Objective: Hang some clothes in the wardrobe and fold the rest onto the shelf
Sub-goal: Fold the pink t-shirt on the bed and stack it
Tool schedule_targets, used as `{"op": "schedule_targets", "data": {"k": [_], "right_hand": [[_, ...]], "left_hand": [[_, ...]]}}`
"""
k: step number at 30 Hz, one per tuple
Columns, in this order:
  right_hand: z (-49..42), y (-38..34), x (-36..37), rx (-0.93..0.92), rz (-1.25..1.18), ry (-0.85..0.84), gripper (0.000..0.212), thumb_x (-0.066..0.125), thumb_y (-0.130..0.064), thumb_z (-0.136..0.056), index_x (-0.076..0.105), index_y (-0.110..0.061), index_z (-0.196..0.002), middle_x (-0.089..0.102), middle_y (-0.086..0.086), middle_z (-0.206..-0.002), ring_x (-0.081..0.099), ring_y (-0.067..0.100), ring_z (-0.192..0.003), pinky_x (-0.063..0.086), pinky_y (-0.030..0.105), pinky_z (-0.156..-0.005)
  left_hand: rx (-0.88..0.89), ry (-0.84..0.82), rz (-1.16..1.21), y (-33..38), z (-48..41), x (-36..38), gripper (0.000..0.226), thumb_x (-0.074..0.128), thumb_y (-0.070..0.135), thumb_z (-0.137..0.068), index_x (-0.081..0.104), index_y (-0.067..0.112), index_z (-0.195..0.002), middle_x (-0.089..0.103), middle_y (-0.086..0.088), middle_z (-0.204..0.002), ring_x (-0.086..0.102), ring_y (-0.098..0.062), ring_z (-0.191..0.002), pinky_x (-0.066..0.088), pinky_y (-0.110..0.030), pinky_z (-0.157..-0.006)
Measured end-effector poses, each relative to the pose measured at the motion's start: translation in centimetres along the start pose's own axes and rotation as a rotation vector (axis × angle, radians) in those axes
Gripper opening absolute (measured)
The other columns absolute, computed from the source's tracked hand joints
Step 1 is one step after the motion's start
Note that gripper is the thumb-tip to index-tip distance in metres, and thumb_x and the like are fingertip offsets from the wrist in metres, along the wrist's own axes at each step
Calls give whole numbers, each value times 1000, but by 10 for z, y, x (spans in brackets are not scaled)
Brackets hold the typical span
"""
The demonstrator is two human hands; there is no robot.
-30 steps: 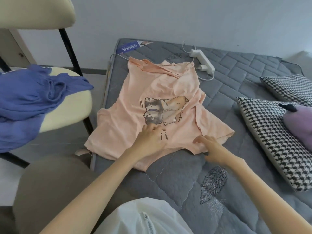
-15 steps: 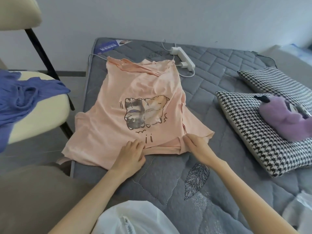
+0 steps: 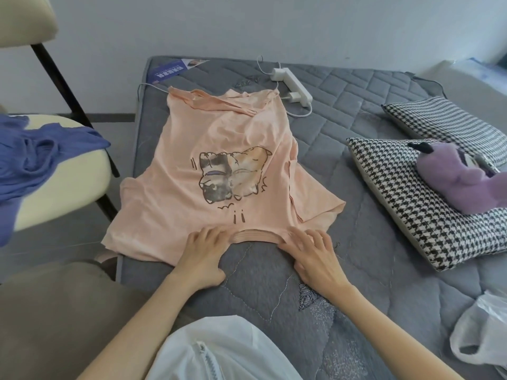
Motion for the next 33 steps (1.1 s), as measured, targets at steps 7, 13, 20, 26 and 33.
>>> {"op": "schedule_targets", "data": {"k": [7, 13, 20, 26, 33], "right_hand": [[-13, 1, -10, 78, 161, 99, 44, 57, 3, -67, 64, -25, -100, 47, 5, -135, 43, 30, -112, 30, 49, -96], [-12, 8, -25, 112, 111, 137, 9, 61, -12, -85, 59, -18, -92, 60, -2, -107, 57, 22, -92, 32, 41, -85], [-1, 8, -18, 3, -227, -119, 6, 53, -14, -82, 54, -17, -87, 56, -5, -85, 56, 19, -76, 45, 31, -74], [-9, 6, -9, 68, -316, -312, 5, 57, -26, -82, 57, -22, -84, 57, -8, -82, 56, 16, -73, 39, 27, -61], [-26, 65, -23, 313, -263, -54, 23, 58, -8, -84, 64, -16, -105, 65, 0, -106, 58, 23, -98, 46, 35, -76]], "left_hand": [[20, 57, -13, -12, 8, -9, 63, 58, 8, -62, 34, 28, -116, 49, 5, -122, 50, -24, -109, 43, -31, -78], [-117, 207, 125, -25, 19, -29, 11, 58, 21, -78, 49, 20, -84, 48, 10, -92, 47, -15, -89, 32, -27, -55], [27, 68, 137, -20, 25, -24, 14, 58, 20, -68, 46, 20, -74, 55, 15, -119, 45, -13, -108, 38, -27, -69], [38, -18, -28, -16, 24, -12, 33, 44, 52, -71, 55, 21, -72, 52, 9, -124, 48, -17, -112, 38, -33, -82], [1, 73, 73, -9, 13, -21, 42, 27, 58, -78, 55, 26, -77, 46, 17, -91, 44, -7, -87, 31, -27, -79]]}}
Point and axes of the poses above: each hand's wrist, its own z-axis away from the middle knuckle, its own x-axis out of the palm, y = z × x, the point moved 6 cm from there along -z, towards the middle knuckle
